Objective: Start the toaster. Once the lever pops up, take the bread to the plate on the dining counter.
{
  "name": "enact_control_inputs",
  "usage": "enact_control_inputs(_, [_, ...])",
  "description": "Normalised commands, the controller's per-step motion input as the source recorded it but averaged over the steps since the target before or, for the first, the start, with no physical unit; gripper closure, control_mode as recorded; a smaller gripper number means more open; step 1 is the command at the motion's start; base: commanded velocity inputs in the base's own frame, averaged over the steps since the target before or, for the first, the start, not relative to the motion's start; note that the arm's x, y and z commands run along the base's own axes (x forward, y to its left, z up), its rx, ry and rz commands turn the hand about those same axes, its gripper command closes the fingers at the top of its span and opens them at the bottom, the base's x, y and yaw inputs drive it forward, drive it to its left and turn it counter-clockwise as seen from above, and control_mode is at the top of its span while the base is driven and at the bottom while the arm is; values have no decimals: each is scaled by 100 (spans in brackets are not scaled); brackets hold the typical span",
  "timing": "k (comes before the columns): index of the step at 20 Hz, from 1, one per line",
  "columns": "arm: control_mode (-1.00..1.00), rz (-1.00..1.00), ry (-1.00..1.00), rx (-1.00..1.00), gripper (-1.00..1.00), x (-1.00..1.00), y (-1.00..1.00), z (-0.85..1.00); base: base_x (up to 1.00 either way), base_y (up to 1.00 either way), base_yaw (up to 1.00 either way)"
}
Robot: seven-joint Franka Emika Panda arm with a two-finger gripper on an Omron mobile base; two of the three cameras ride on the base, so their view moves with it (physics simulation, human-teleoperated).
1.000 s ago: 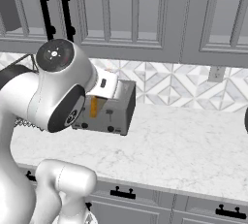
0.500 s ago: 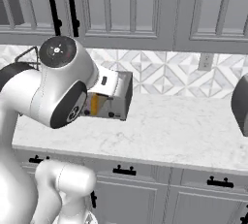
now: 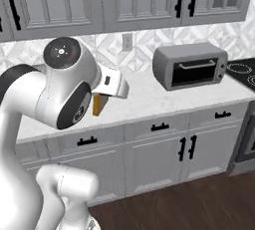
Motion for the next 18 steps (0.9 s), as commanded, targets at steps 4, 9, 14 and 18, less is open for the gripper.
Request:
enact_control_inputs(4, [100, 0, 0, 0, 100, 0, 0, 0, 0, 0, -100])
enact_control_inputs(9, [100, 0, 0, 0, 100, 0, 0, 0, 0, 0, -100])
enact_control_inputs(14, [100, 0, 0, 0, 100, 0, 0, 0, 4, 0, -98])
enact_control_inputs(18, [100, 0, 0, 0, 100, 0, 0, 0, 22, 0, -91])
